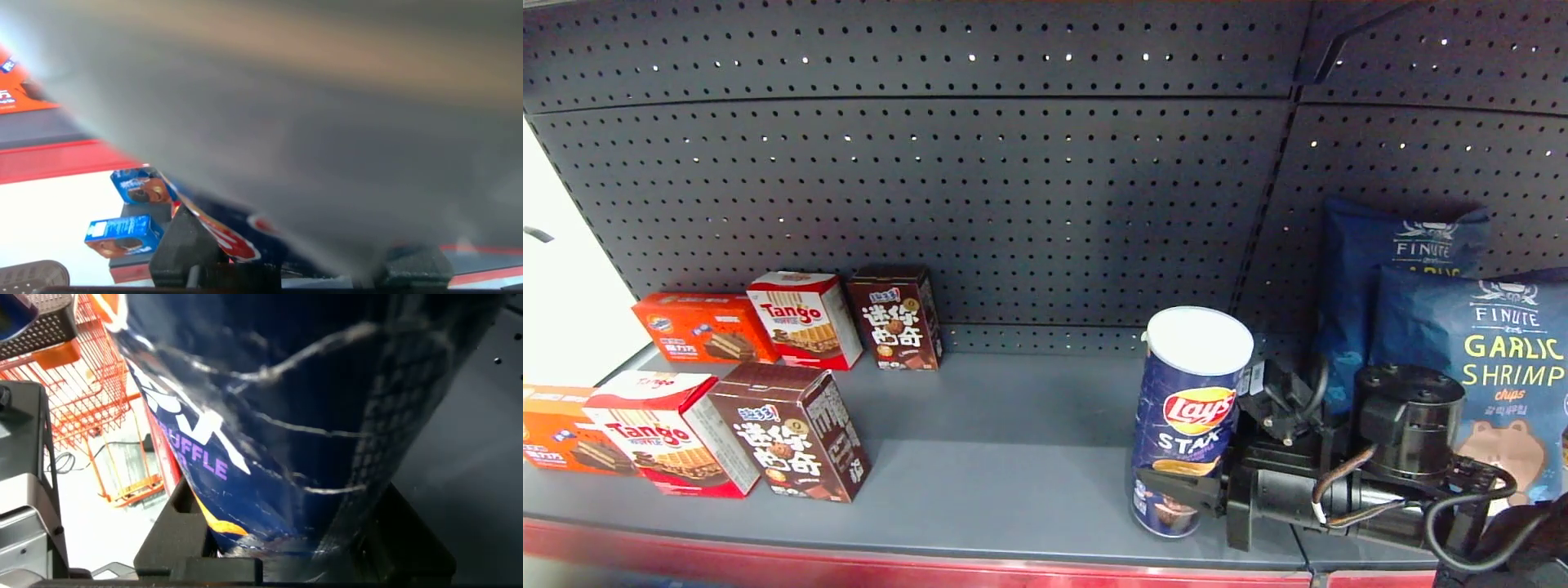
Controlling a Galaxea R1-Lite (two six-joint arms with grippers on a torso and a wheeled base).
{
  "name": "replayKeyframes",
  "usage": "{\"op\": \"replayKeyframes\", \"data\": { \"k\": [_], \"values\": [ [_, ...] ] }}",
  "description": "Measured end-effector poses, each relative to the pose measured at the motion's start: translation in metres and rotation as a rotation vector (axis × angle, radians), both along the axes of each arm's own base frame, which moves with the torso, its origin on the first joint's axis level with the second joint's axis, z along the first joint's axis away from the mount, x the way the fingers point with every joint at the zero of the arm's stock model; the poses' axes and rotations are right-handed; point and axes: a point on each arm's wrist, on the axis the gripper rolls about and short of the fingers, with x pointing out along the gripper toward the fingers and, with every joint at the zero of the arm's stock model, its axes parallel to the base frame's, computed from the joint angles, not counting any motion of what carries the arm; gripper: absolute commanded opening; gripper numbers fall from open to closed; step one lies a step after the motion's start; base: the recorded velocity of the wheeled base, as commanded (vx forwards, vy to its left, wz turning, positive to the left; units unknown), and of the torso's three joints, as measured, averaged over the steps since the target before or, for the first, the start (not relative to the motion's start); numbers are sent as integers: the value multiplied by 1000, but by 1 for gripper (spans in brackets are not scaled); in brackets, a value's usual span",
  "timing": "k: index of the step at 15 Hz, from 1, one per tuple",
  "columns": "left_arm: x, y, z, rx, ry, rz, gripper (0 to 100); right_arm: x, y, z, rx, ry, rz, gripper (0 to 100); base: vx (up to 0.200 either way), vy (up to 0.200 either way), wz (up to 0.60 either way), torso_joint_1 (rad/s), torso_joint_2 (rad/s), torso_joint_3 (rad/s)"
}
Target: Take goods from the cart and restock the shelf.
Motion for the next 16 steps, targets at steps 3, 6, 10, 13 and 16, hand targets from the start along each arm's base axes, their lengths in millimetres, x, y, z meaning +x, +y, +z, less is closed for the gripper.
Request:
{"op": "replayKeyframes", "data": {
  "k": [3,6,10,13,16],
  "values": [
    [0,0,-1,0,3,0,0,4,3,-5,-5,5,3,0,0,0,0,0,0,0],
    [0,0,-2,0,6,-1,0,4,5,-9,-11,17,8,0,0,0,0,0,0,0],
    [1,0,-2,0,7,0,0,5,6,-13,-18,28,10,0,0,0,0,0,0,0],
    [1,0,-2,-2,5,0,0,6,7,-15,-22,34,12,0,0,0,0,0,0,0],
    [1,0,-2,-2,4,0,0,6,9,-18,-26,38,16,0,0,0,0,0,0,0]
  ]
}}
